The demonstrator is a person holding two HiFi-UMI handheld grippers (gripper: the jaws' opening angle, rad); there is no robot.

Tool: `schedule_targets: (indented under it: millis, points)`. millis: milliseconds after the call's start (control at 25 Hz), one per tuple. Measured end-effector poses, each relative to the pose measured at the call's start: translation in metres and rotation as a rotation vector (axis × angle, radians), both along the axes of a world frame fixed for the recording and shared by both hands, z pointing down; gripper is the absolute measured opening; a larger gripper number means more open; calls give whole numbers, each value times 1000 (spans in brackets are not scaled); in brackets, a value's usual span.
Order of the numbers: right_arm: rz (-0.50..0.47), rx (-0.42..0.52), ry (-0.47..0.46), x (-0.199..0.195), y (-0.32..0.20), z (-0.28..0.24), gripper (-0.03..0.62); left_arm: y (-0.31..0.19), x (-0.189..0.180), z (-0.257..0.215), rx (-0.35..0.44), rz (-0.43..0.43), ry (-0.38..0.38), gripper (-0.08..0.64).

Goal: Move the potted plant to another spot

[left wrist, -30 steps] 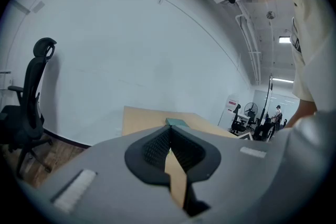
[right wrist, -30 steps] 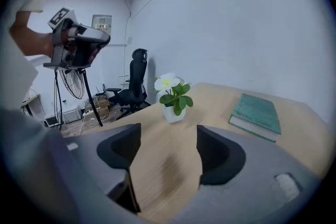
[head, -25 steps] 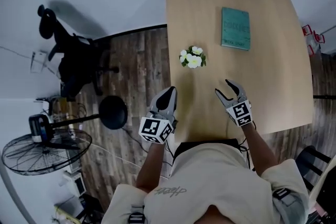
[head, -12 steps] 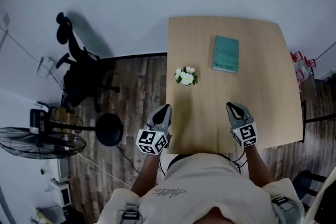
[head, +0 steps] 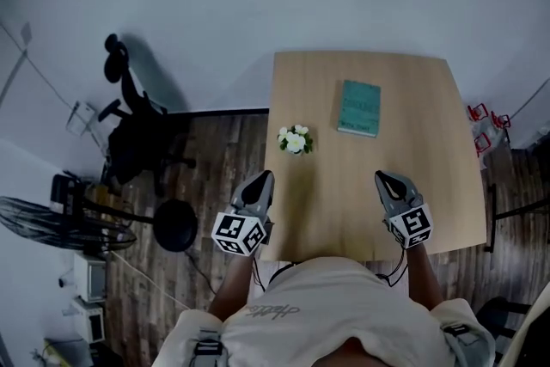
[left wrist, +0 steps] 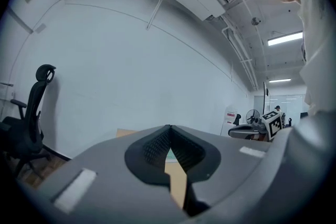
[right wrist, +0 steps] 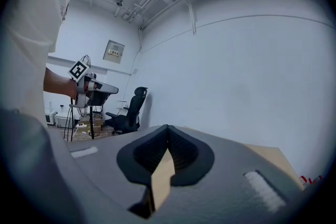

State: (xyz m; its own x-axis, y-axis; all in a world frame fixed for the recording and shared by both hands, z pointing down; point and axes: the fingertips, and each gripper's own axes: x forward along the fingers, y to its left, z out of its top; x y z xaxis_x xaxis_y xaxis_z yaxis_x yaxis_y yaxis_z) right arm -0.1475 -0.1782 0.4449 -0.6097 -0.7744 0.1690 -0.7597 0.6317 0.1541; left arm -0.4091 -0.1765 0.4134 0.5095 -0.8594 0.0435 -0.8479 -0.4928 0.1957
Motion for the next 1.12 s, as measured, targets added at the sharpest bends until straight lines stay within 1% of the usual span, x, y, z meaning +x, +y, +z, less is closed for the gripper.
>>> schedule_targets:
  millis: [80, 200, 320, 400, 520, 680, 880, 1040, 1120]
  points:
    - [-18, 23, -22, 2, -3, -14, 3, 1, 5, -11, 20, 1, 0, 18]
    - [-50, 63, -29, 3, -11, -33, 3, 1, 15, -28, 46, 10, -2, 18]
    - [-69, 113, -51, 0, -16, -56, 3, 0, 24, -48, 94, 23, -36, 18]
    - [-74, 140, -86, -1, -17, -75, 3, -1, 30, -60, 126, 25, -59, 18]
    - [-89, 166, -151, -4, -16, -100, 3, -4, 38, -75, 162, 28, -62, 18]
    - [-87, 162, -221, -4, -15, -118, 3, -9, 49, -83, 173, 52, -77, 18]
    - [-62, 180, -201, -1, -14, -119, 3, -13, 56, -89, 187, 63, -89, 18]
    - [-49, 161, -211, 1, -8, -113, 3, -13, 60, -82, 199, 63, -134, 18]
    - [-44, 160, -214, 1, -6, -113, 3, -12, 61, -78, 194, 69, -128, 18]
